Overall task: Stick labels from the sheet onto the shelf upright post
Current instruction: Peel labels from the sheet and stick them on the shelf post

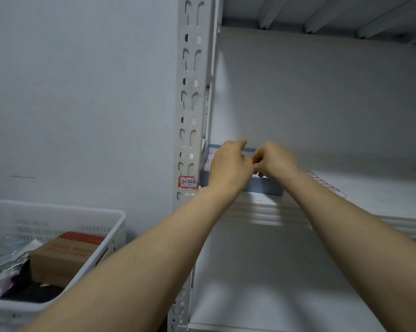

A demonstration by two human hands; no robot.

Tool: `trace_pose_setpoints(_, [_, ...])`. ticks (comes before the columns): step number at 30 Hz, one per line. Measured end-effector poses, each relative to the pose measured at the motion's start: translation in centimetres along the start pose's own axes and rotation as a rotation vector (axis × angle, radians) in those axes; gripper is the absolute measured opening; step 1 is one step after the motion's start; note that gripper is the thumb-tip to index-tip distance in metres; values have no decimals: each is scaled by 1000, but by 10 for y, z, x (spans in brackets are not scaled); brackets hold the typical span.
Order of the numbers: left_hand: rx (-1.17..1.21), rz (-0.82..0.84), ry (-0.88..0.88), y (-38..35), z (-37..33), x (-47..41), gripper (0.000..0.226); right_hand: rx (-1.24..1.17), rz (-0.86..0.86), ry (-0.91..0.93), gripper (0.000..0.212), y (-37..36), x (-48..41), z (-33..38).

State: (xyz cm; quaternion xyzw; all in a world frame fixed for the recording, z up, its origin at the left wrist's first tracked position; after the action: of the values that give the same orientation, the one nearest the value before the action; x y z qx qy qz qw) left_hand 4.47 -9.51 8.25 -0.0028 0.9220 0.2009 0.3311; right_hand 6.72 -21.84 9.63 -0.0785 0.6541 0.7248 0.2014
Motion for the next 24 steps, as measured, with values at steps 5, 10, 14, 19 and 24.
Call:
trace_pose_setpoints(5, [-56, -369, -420, 23, -4, 38, 51, 23, 55, 121, 31, -7, 8, 12])
trace_pose_setpoints(10, [18, -497, -85, 47, 36, 56, 77, -275, -362, 257, 61, 15, 30, 42])
trace_pose_setpoints(14, [88, -331, 258, 54, 69, 61, 92, -987, -119, 74, 38, -12, 50, 65])
trace_pose_setpoints(19, [161, -221, 341, 54, 74, 63, 98, -1145, 56, -46, 40, -51, 67, 74])
trace_pose_setpoints(24, [163, -263, 308, 54, 73, 62, 102, -1148, 37, 35, 40, -52, 62, 83])
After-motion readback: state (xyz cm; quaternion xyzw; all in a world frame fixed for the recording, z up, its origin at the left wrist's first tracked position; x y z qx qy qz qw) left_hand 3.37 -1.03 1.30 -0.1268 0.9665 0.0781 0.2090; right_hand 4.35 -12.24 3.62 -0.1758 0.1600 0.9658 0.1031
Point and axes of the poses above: each hand's wrist, its own x-axis away from the middle knuckle, its own y-axis out of the back of the hand, z = x × y, the point moved 4 cm from there along -x, towards the middle knuckle, and after that the axes turned 6 degrees about x, right-handed, at the moved point
